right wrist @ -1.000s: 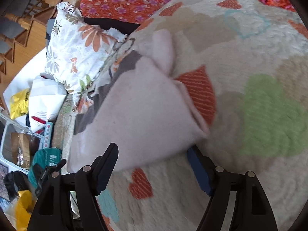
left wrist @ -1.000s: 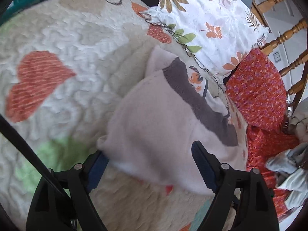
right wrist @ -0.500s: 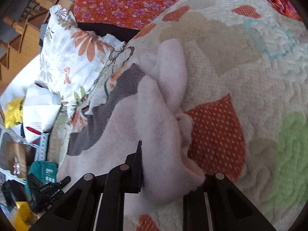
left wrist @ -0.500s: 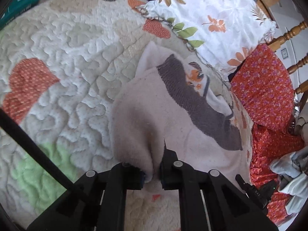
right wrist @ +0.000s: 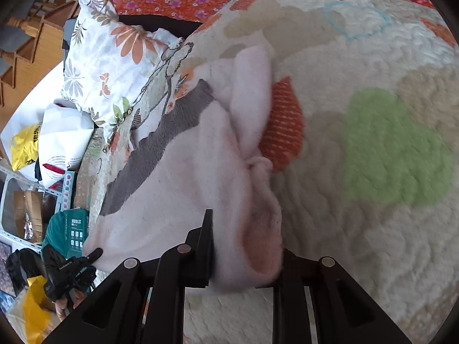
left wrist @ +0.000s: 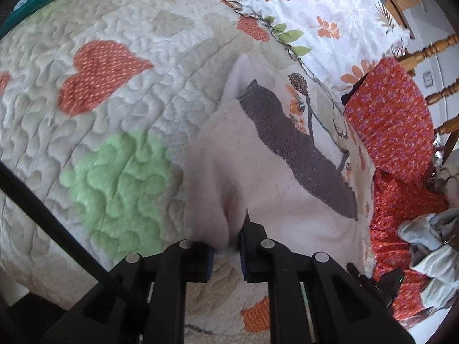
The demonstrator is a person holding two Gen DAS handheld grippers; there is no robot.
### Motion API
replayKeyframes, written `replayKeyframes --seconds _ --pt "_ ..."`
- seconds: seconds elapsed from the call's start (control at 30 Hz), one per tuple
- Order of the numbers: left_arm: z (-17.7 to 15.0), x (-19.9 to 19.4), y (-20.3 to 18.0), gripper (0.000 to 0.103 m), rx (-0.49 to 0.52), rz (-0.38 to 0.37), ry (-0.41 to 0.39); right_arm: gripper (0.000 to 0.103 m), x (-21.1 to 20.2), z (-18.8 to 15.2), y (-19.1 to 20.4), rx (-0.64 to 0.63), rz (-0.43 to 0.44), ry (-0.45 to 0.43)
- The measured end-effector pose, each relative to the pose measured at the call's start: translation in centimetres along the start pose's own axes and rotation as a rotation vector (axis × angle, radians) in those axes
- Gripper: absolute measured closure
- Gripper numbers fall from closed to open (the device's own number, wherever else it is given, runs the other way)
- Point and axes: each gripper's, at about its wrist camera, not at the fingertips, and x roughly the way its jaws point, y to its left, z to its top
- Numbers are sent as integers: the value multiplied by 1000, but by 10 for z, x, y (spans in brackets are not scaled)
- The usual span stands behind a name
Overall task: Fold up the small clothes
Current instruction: 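Open the left tool and smooth the folded cardigan with both tools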
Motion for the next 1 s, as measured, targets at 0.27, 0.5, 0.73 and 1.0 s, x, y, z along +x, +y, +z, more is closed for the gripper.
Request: replayKeyframes --seconds 0.27,0.5,0.73,1.0 --pt "-18 -56 4 62 46 60 -175 77 -62 -11 -30 71 -21 -129" --pt "-26 -67 -10 46 114 74 -259 39 -66 -2 -22 -5 -14 -180" --pt "-40 -62 -34 33 272 175 -340 61 -52 -10 7 -163 -237 -210" --pt "-63 -27 -69 31 426 197 -293 60 -53 2 54 -329 -201 -276"
